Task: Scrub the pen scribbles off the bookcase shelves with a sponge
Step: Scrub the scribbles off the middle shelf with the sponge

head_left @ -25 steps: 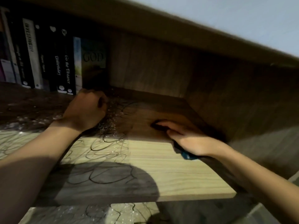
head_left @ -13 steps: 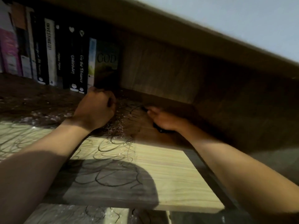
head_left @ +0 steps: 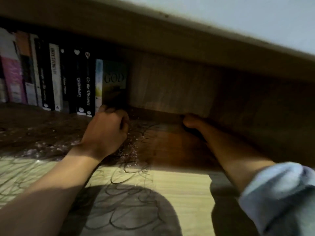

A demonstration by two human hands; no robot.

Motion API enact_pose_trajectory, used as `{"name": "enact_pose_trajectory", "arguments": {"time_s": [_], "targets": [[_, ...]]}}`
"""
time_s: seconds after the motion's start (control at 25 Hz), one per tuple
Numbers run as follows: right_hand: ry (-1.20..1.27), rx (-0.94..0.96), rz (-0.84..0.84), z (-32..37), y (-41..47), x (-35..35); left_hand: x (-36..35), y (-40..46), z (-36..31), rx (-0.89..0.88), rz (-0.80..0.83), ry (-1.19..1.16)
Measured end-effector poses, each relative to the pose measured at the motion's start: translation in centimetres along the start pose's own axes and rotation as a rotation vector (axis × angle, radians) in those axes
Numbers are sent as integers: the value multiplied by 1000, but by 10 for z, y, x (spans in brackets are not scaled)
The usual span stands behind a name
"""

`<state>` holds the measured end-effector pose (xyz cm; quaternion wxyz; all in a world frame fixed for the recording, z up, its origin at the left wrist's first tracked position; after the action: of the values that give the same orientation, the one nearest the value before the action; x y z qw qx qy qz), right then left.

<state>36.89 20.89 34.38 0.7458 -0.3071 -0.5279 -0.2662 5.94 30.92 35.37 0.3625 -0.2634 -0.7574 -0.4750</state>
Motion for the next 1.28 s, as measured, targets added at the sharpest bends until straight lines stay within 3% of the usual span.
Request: {"name": "enact_pose_trajectory", "arguments": {"time_s": [0.16,0.28,0.48,0.64,0.8,0.92,1.08,1.2,1.28], "targets": [[81,280,123,63,-6,-17,3,1,7,50,-4,10],[154,396,166,26,-25,-19,4,0,8,65,9,8],[7,110,27,-59,9,12,4,0,0,63,14,15],[-23,-12,-29,-5,35,3,3,0,-5,46,30,-10],[44,254,76,67,5,-20,1,2,-3,40,41,8],[140,390,111,51,-17,-20,1,-1,0,30,44,-2],[-8,147,-168,-32,-12,5,8,0,1,39,14,-21],[-136,-98,-106,-53,3,17,10,3,4,21,13,15],[-110,-144,-51,-38,7,15,10,4,4,33,-5,32]]}}
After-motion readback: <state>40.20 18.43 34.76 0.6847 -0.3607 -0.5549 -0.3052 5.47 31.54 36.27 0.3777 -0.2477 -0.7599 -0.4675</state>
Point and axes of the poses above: each hand's wrist, its own y-axis towards the middle knuckle, its own x-axis out of the back of the hand, z = x × y, the point moved 5 cm from there along y, towards the middle knuckle, and after that the axes turned 15 degrees about z, right-handed, at the moved point
